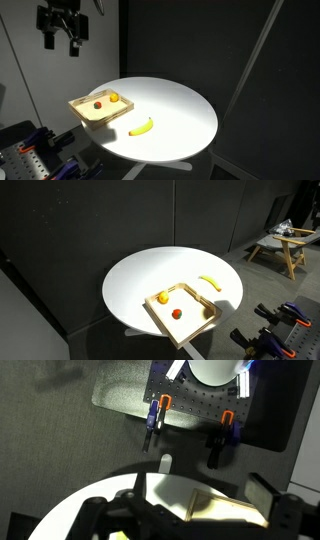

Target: Take the strawberry off of the tray

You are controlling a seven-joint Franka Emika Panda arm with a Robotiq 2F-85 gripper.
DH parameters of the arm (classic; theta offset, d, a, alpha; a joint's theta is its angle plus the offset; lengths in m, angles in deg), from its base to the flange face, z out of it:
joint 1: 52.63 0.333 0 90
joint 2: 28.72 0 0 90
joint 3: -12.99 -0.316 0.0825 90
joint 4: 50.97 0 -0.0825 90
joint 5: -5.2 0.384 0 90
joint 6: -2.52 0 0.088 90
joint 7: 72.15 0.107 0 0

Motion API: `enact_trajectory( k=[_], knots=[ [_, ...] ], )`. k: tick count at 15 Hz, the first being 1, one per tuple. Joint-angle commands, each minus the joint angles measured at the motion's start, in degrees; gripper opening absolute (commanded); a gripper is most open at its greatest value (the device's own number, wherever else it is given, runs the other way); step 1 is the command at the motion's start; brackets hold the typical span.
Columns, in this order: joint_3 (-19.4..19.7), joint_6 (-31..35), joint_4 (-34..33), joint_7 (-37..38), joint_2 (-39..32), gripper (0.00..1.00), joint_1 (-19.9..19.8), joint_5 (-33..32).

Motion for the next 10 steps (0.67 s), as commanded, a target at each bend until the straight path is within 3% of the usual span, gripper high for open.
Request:
enact_trajectory(
  k=[1, 10],
  knots=[
    [0.41, 4.71, 1.48, -0.31, -2.11, 1.0, 0.82, 0.7],
    [-1.49, 19.26, 5.14, 0.9, -10.81, 1.0, 2.33, 1.75]
  ],
)
